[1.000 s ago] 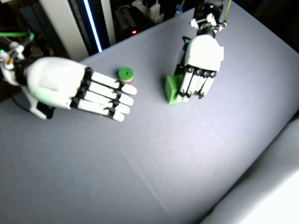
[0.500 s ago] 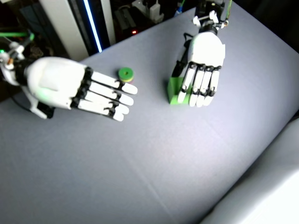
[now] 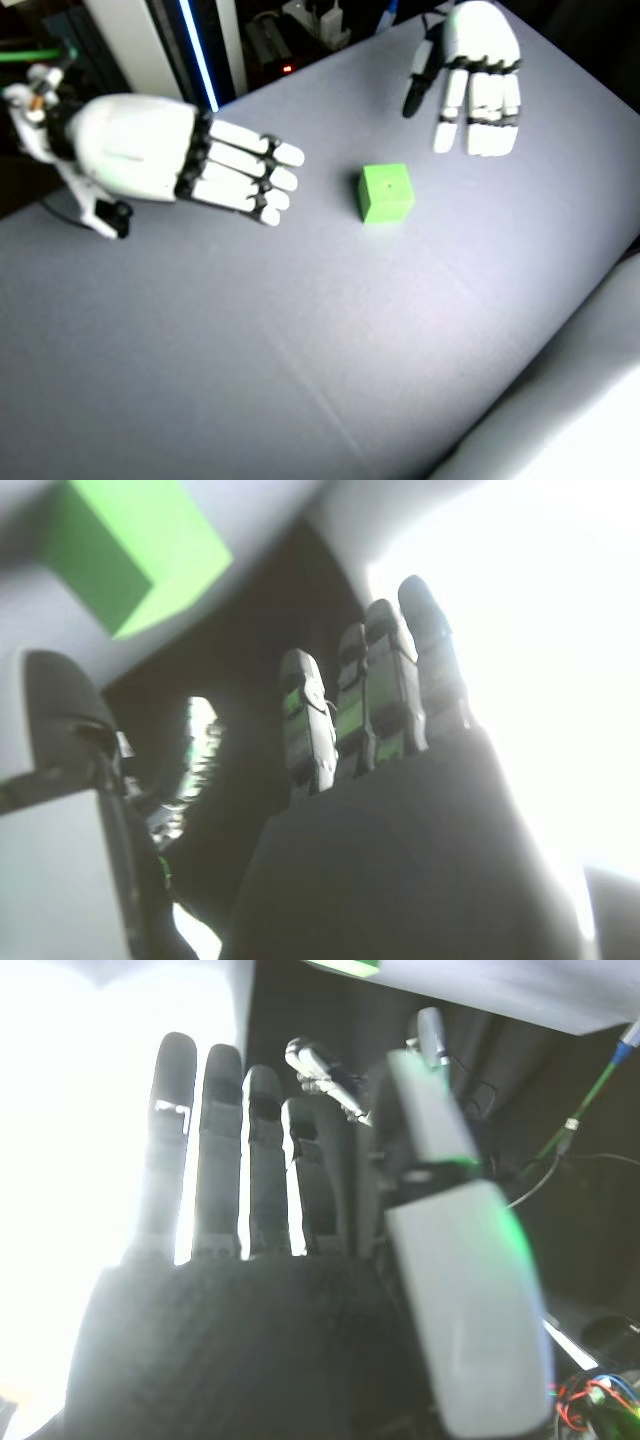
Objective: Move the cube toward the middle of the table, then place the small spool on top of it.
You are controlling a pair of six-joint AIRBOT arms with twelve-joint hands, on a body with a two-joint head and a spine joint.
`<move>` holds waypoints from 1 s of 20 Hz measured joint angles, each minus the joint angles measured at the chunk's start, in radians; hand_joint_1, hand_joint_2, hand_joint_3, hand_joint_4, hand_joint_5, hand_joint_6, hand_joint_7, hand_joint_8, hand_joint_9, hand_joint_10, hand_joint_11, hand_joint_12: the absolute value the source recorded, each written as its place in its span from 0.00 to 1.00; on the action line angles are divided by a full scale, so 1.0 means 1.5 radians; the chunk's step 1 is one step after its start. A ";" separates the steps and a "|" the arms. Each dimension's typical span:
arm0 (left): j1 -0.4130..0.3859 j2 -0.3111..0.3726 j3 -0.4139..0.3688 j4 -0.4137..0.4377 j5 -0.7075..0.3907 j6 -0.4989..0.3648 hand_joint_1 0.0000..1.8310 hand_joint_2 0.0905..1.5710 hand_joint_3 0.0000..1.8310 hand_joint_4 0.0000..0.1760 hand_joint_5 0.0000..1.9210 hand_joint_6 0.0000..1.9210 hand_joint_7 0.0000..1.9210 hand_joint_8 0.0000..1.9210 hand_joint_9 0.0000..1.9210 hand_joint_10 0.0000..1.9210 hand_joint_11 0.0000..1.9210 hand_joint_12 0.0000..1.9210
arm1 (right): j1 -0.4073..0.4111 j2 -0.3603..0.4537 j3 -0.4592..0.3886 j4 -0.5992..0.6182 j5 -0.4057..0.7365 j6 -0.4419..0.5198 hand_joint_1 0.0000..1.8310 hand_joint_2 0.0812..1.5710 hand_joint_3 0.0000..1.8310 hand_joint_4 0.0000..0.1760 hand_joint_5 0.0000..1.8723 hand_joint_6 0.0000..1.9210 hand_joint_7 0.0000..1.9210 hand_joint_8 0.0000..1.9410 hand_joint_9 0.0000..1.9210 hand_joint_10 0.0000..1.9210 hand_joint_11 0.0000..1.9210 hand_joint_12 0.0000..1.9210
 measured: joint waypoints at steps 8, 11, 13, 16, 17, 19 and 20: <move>0.272 0.106 -0.114 -0.170 -0.234 0.010 0.42 0.61 0.00 0.45 0.16 0.00 0.08 0.00 0.01 0.00 0.00 0.02 | 0.115 -0.035 0.003 -0.217 -0.128 0.086 0.51 0.60 0.00 0.07 0.18 0.00 0.24 0.00 0.33 0.00 0.20 0.41; 0.300 0.107 -0.125 -0.194 -0.283 0.010 0.41 0.61 0.00 0.45 0.16 0.00 0.08 0.00 0.00 0.00 0.00 0.00 | 0.156 -0.062 0.019 -0.281 -0.196 0.110 0.50 0.59 0.00 0.12 0.20 0.00 0.26 0.00 0.36 0.01 0.21 0.45; 0.311 0.112 -0.131 -0.199 -0.315 0.010 0.42 0.61 0.00 0.40 0.16 0.00 0.07 0.00 0.00 0.00 0.00 0.00 | 0.177 -0.089 0.032 -0.340 -0.241 0.136 0.52 0.59 0.00 0.17 0.20 0.00 0.27 0.00 0.36 0.01 0.20 0.46; 0.312 0.113 -0.132 -0.200 -0.329 0.010 0.41 0.61 0.00 0.44 0.16 0.00 0.08 0.00 0.01 0.00 0.00 0.00 | 0.187 -0.106 0.037 -0.367 -0.277 0.141 0.53 0.61 0.00 0.11 0.21 0.00 0.26 0.00 0.35 0.00 0.18 0.46; 0.312 0.113 -0.132 -0.200 -0.330 0.010 0.41 0.62 0.00 0.46 0.16 0.00 0.08 0.00 0.00 0.00 0.00 0.00 | 0.188 -0.110 0.042 -0.371 -0.285 0.141 0.54 0.60 0.00 0.07 0.22 0.00 0.27 0.00 0.35 0.00 0.19 0.45; 0.312 0.113 -0.132 -0.197 -0.329 0.010 0.42 0.61 0.00 0.48 0.16 0.00 0.08 0.00 0.00 0.00 0.00 0.00 | 0.191 -0.120 0.048 -0.377 -0.306 0.141 0.55 0.60 0.00 0.06 0.22 0.00 0.27 0.00 0.35 0.00 0.19 0.45; 0.312 0.113 -0.132 -0.194 -0.328 0.010 0.42 0.61 0.00 0.45 0.17 0.00 0.09 0.00 0.00 0.00 0.00 0.00 | 0.191 -0.126 0.050 -0.381 -0.312 0.141 0.55 0.61 0.00 0.00 0.23 0.00 0.27 0.00 0.35 0.00 0.19 0.46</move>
